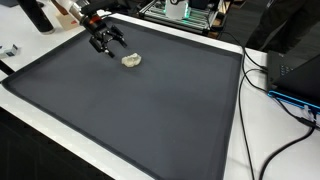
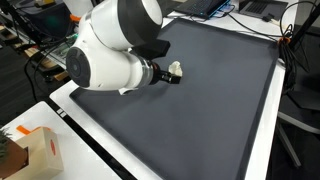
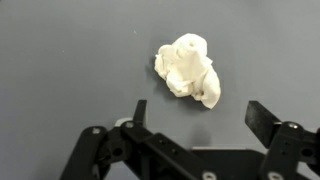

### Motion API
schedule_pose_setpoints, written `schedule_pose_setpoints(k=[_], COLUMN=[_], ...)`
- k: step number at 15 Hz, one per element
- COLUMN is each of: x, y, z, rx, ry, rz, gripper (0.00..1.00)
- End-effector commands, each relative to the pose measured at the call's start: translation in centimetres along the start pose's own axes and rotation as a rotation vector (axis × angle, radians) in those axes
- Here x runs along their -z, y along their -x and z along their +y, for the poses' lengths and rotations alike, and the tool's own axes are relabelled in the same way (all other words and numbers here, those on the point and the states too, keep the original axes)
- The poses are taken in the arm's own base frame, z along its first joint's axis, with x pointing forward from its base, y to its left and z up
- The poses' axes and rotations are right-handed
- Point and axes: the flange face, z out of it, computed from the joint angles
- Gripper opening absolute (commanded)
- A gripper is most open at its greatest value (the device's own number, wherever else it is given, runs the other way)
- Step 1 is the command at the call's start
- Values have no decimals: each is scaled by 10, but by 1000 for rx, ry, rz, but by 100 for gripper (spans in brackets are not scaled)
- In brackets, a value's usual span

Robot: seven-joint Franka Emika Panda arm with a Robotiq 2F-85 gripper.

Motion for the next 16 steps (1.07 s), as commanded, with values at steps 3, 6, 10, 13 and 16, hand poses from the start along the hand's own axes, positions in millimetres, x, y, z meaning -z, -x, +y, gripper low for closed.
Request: schedule_pose_setpoints(k=[3,6,10,13,16], x=[-6,-9,-15,-22,-29], y=[4,10,22,34,49], z=[-22,-35,-54,-68,-80], rx=[-120,-161,-187,-186,-173], ry=[110,182,275,345,412], rz=[84,145,242,319,396], gripper=[100,100,100,100,100])
